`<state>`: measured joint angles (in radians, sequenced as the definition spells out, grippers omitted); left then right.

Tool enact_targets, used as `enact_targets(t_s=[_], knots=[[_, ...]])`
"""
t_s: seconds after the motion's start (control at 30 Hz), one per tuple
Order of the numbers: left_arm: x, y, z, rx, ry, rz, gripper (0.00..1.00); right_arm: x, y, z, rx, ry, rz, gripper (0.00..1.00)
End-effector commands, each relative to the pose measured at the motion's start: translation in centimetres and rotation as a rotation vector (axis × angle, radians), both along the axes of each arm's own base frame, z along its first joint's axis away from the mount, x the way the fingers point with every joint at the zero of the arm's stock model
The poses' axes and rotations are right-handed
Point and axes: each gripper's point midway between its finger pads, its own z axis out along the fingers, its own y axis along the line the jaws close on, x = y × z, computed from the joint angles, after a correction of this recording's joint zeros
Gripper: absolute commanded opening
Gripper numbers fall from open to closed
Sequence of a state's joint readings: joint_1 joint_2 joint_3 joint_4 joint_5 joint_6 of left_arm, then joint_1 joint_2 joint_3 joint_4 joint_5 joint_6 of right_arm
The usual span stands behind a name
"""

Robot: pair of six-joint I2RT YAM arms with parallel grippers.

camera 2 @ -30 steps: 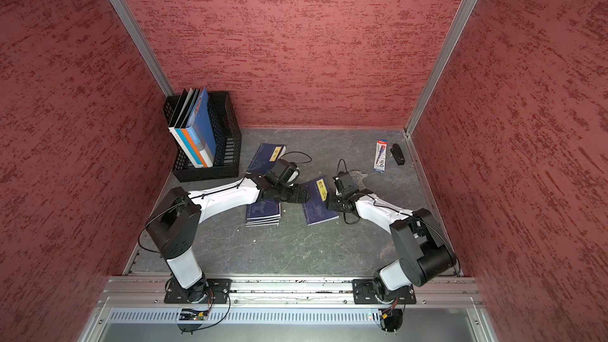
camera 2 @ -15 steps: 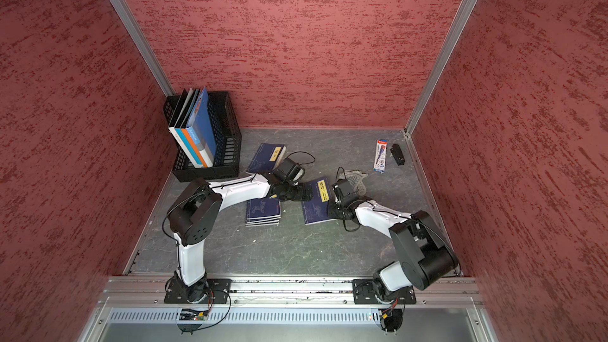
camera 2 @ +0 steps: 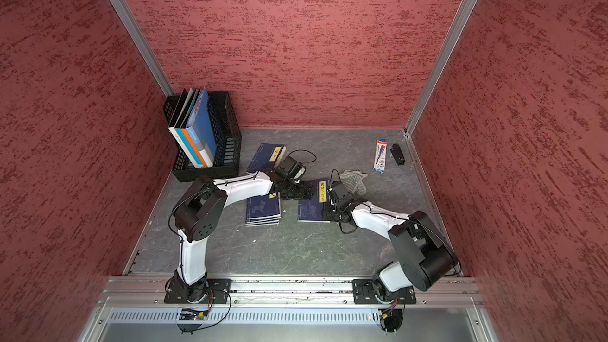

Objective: Wipe the cover of the book
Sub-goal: Pick up the book from the center of the board.

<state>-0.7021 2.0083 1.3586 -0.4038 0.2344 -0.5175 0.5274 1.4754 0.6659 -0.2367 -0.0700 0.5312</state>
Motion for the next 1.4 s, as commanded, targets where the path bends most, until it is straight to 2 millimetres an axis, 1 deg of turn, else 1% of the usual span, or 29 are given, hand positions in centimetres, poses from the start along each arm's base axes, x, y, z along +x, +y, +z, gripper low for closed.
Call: enact_targets(t_s=[0.0,0.1,0.17,0.27,0.4,0.53,0.7,0.73,0.8,0.9,1.0,1.17,1.3,1.37], knots=[[-0.3,1.0,0.8,0.013,-0.007,-0.007,0.92,2.6,-0.1,1.1,-0.055,-0.068,-0.025,0.43],[-0.8,1.3,0.6,0.018,0.009,-0.009,0.89,4.2,-0.3,0.5,-0.105,-0.074,-0.032,0.41],[-1.2,1.4,0.5,0.012,0.02,-0.014,0.87,5.0,-0.4,0.0,-0.124,-0.065,-0.032,0.38],[-1.8,1.4,0.7,0.0,0.03,-0.018,0.83,5.4,-0.3,-0.2,-0.136,-0.059,-0.026,0.31],[-2.3,1.1,1.1,-0.025,0.045,-0.034,0.78,5.1,-0.5,-0.1,-0.137,-0.059,-0.025,0.27],[-2.7,0.4,0.9,-0.052,0.074,-0.05,0.75,4.4,-1.3,-0.4,-0.169,-0.047,-0.031,0.27],[-2.8,-0.4,0.1,-0.06,0.101,-0.057,0.72,3.6,-2.3,-1.6,-0.211,-0.021,-0.038,0.27],[-2.7,-0.6,0.0,-0.062,0.104,-0.059,0.72,3.6,-2.5,-1.7,-0.223,-0.021,-0.041,0.28],[-2.5,-0.8,0.0,-0.063,0.102,-0.058,0.73,3.6,-3.0,-1.8,-0.249,-0.025,-0.051,0.32],[-2.0,-1.0,-0.1,-0.055,0.097,-0.056,0.75,4.0,-3.4,-1.8,-0.281,-0.036,-0.054,0.35],[-1.4,-0.9,-0.2,-0.043,0.092,-0.05,0.76,4.6,-3.4,-1.7,-0.302,-0.052,-0.038,0.35],[-1.1,-0.6,-0.6,-0.039,0.099,-0.039,0.76,5.7,-2.2,-1.7,-0.242,-0.061,0.002,0.29],[-1.1,-0.9,-0.7,-0.076,0.117,-0.034,0.75,5.5,-1.2,-2.4,-0.173,-0.038,0.027,0.25],[-1.0,-1.2,-0.5,-0.114,0.125,-0.032,0.74,5.1,-1.1,-3.1,-0.164,-0.021,0.029,0.24]])
